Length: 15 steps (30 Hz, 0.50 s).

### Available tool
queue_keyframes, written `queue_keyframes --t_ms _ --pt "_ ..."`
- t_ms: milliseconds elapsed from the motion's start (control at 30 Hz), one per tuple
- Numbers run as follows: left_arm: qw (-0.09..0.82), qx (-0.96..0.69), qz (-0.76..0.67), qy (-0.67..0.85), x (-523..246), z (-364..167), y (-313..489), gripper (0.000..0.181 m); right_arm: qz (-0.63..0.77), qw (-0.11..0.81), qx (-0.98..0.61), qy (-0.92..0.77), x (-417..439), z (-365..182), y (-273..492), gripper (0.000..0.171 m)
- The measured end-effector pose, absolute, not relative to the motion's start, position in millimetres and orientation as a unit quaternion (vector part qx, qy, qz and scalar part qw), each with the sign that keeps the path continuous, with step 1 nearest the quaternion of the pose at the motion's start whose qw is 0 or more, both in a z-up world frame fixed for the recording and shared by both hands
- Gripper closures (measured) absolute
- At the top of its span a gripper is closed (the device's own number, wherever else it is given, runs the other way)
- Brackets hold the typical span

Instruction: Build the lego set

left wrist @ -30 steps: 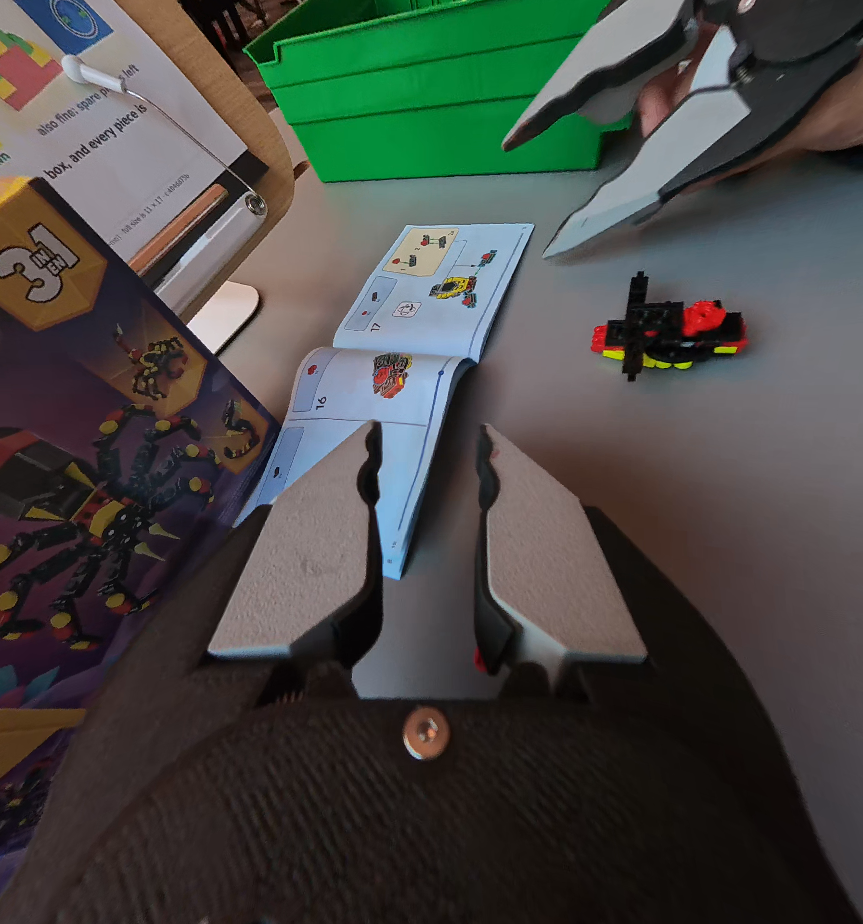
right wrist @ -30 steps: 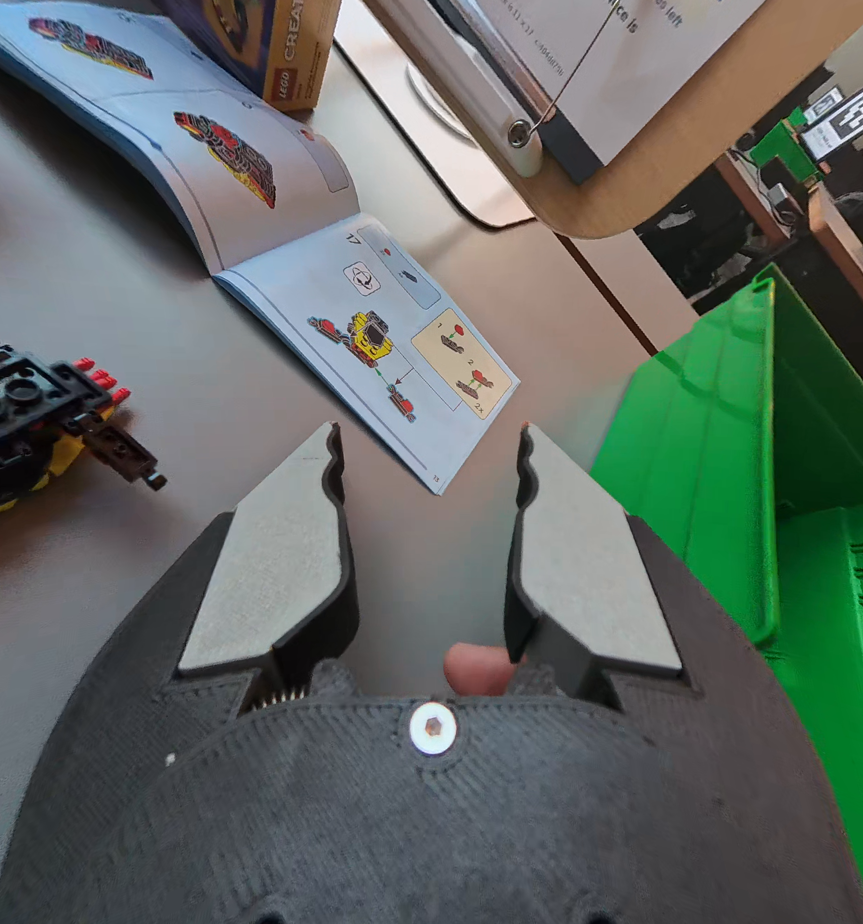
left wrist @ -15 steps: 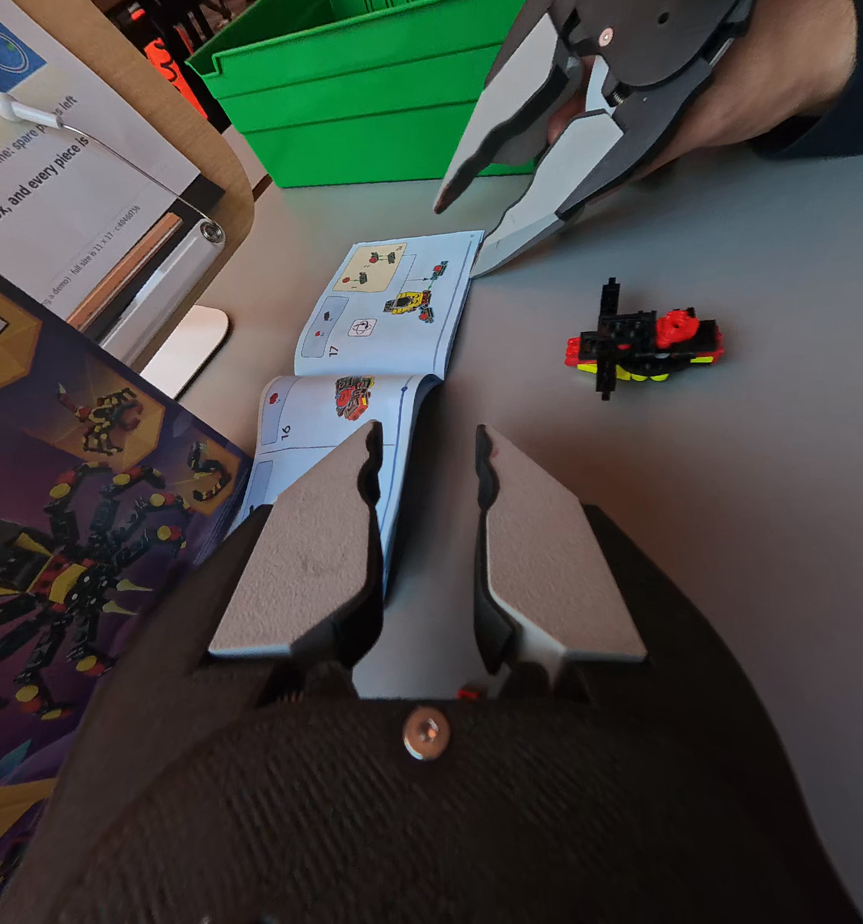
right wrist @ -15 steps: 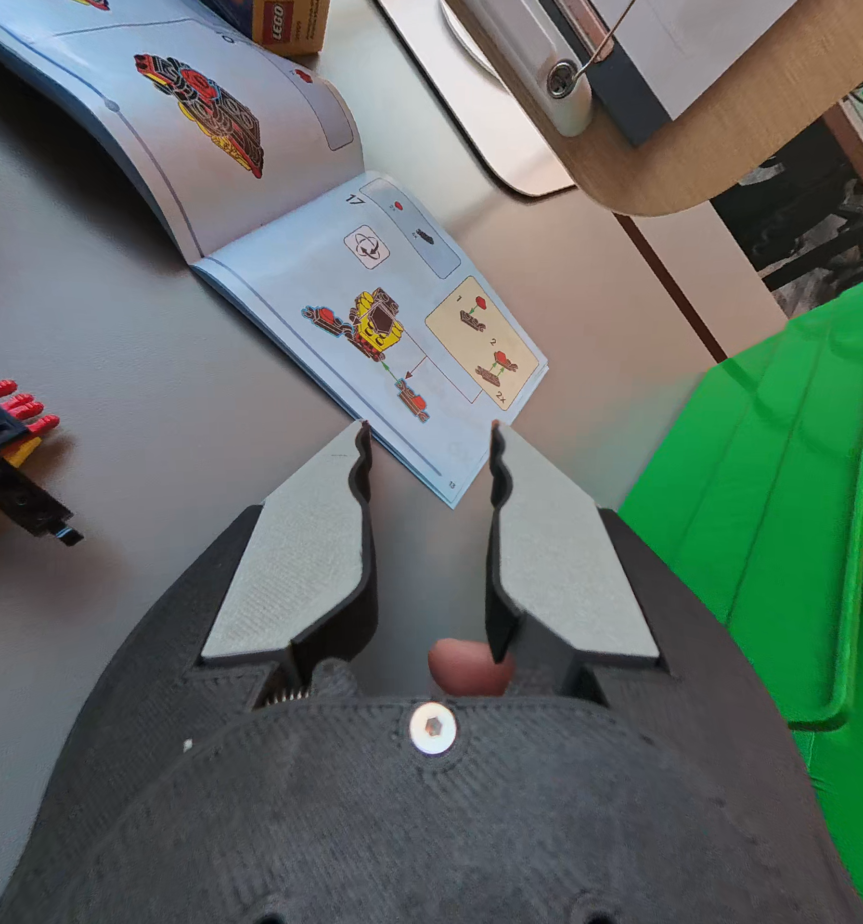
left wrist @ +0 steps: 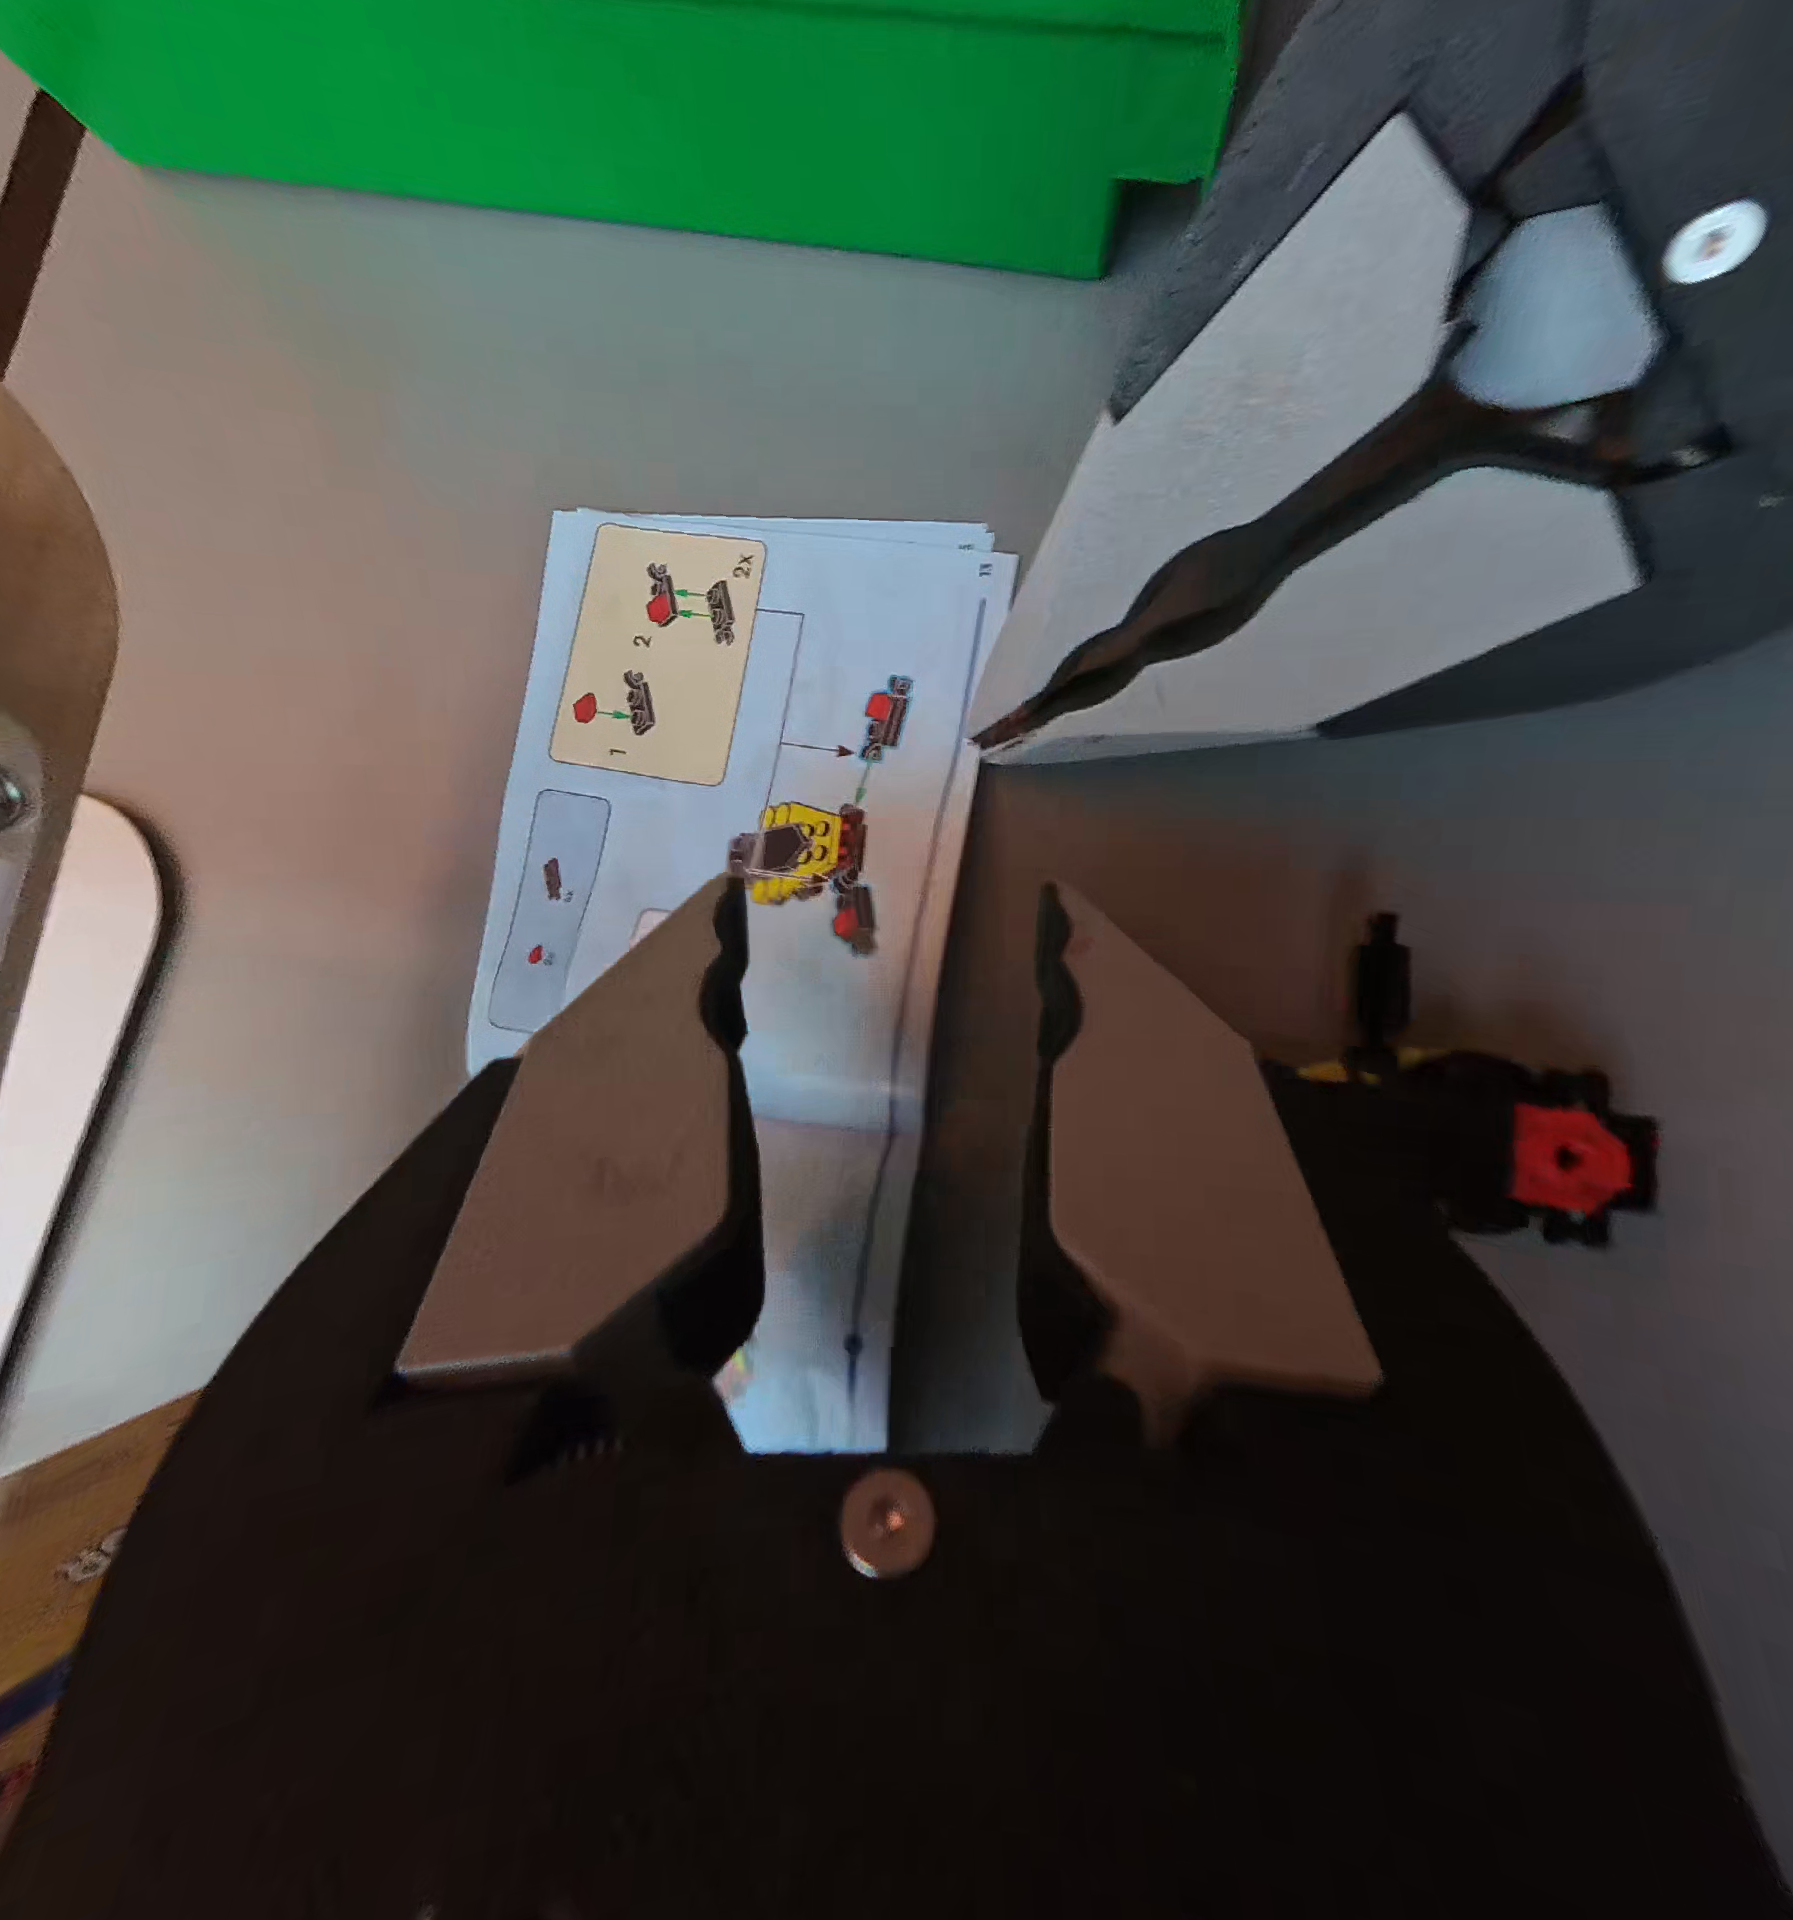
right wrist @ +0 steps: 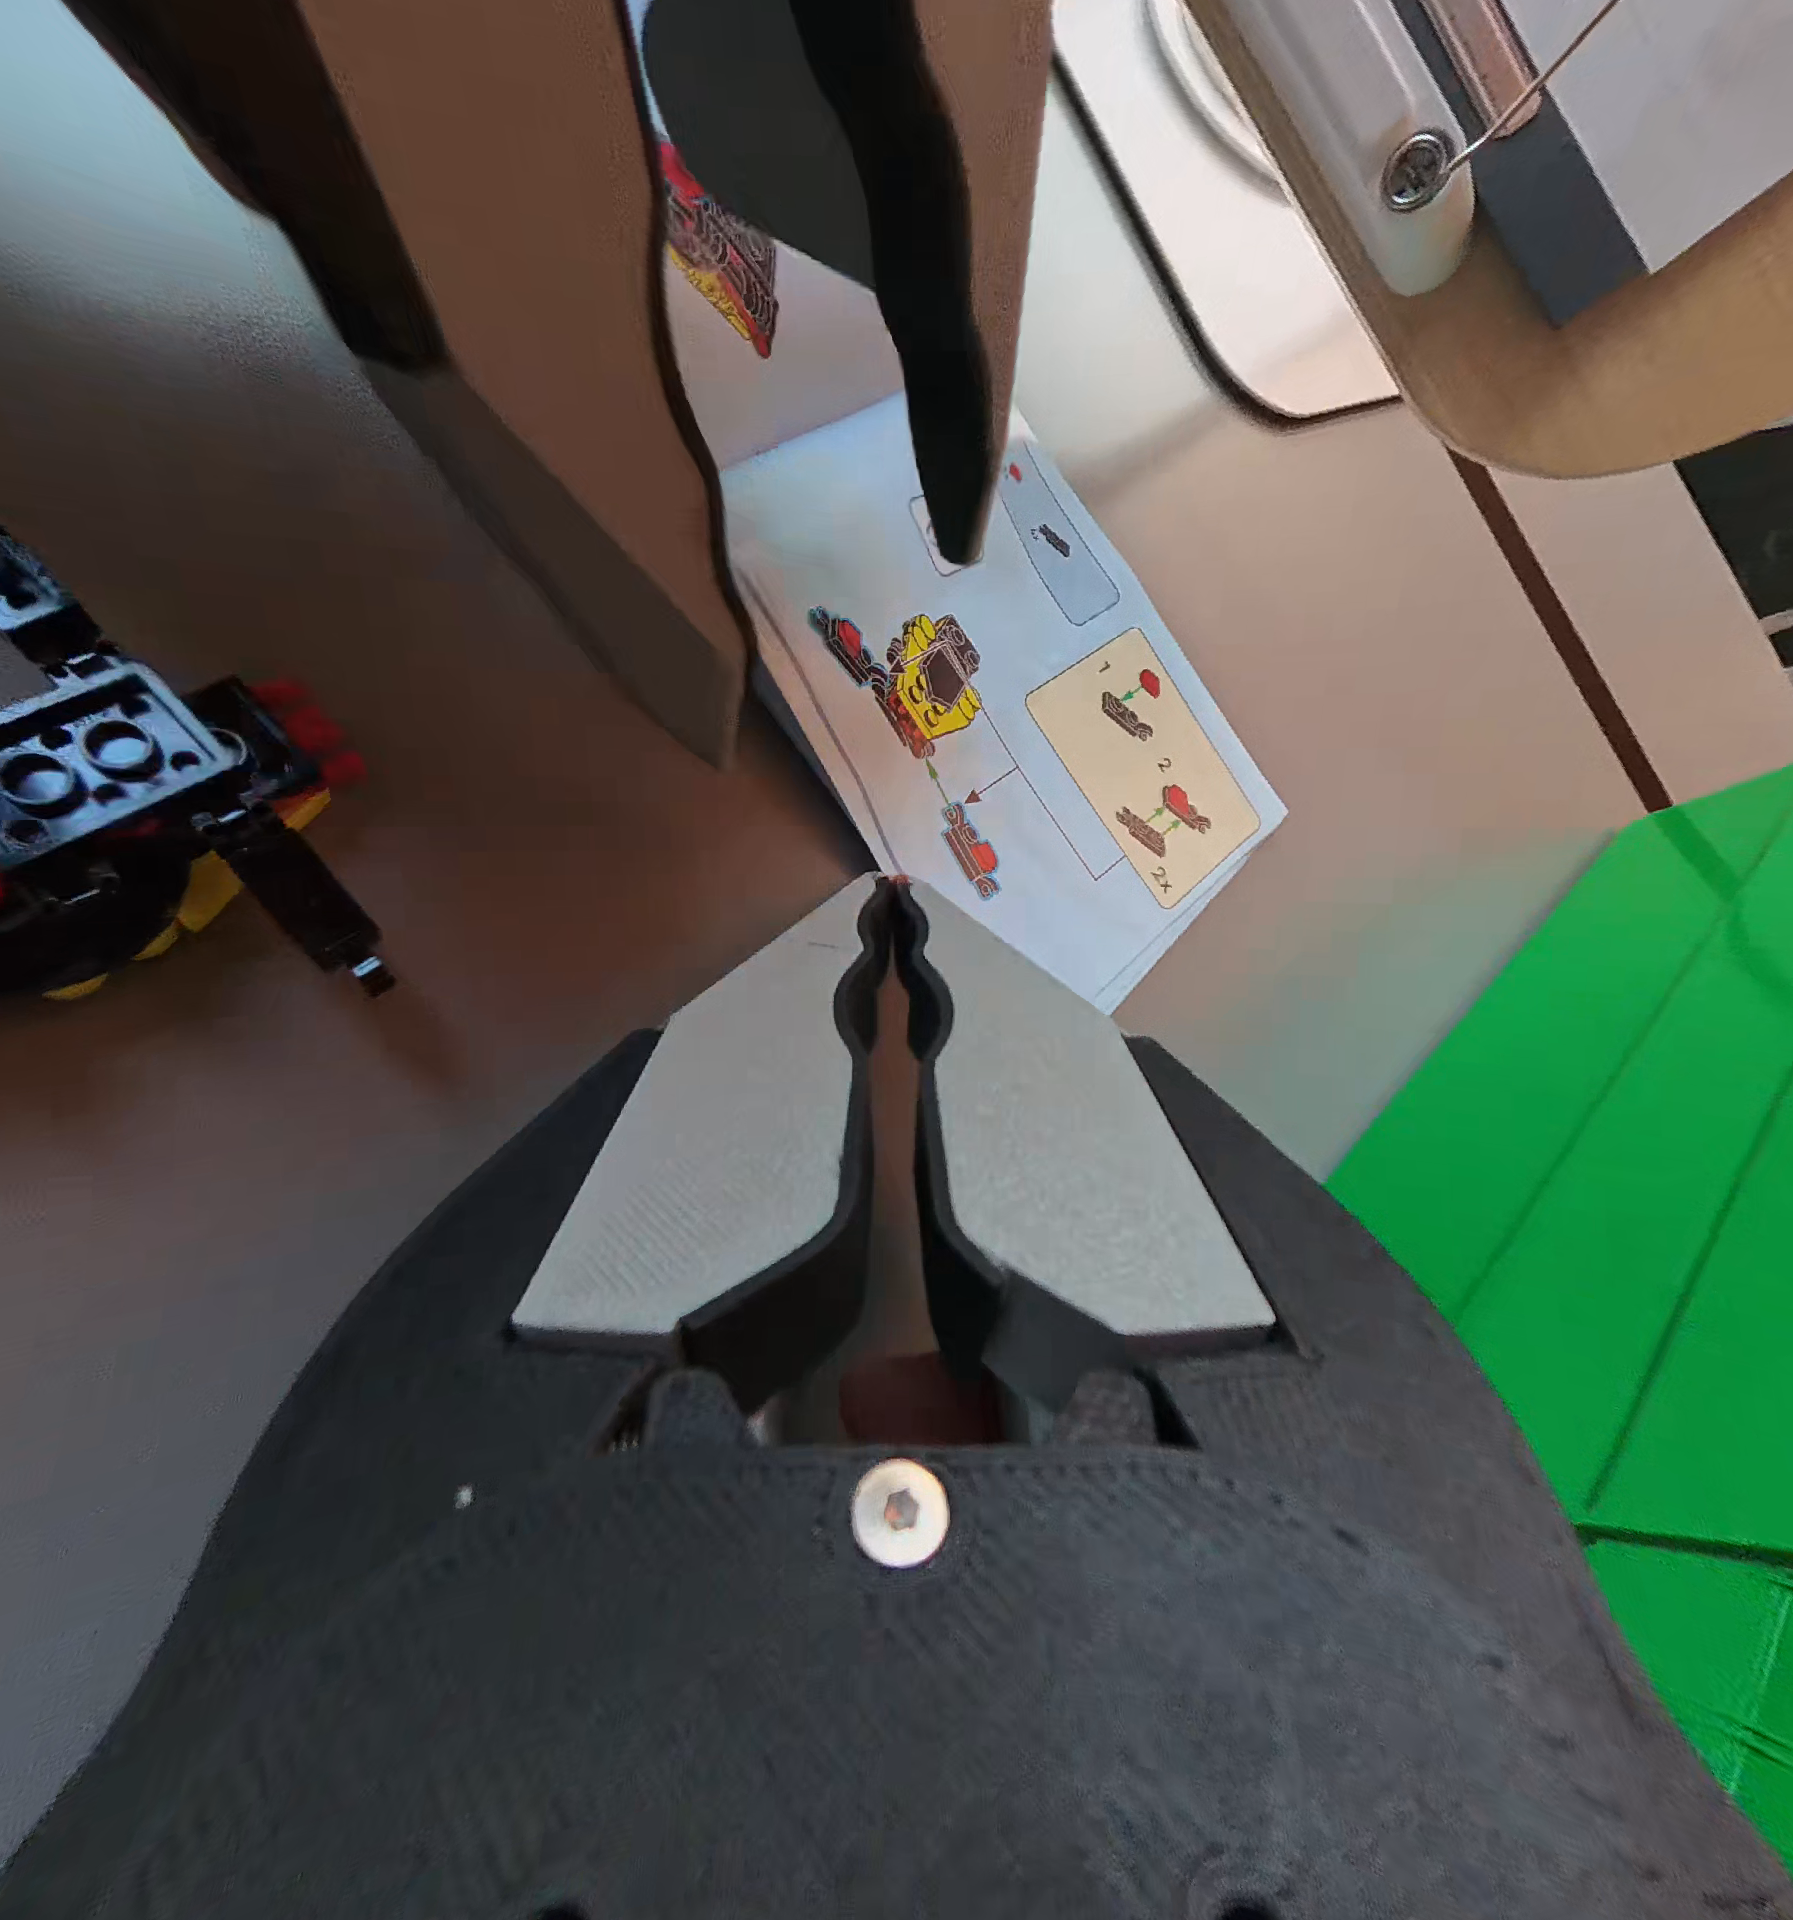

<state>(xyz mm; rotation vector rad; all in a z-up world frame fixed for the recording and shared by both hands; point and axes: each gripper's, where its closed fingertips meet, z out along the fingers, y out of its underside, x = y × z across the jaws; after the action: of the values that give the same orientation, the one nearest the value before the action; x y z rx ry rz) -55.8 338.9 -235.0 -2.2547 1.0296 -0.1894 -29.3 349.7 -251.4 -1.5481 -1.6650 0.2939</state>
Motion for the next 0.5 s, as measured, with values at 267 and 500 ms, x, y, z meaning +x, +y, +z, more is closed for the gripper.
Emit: queue_keyframes --t_ms 267,500 --pt "0.368 -0.840 -0.021 0.398 -60.1 -237.6 347.4 0.136 0.172 0.437 -0.633 -0.616 -24.1 -232.9 354.1 0.171" --pt "0.358 -0.841 -0.016 0.405 -61.4 -241.3 347.9 0.134 0.159 0.447 -0.637 -0.607 -24.1 -231.6 359.1 0.171"
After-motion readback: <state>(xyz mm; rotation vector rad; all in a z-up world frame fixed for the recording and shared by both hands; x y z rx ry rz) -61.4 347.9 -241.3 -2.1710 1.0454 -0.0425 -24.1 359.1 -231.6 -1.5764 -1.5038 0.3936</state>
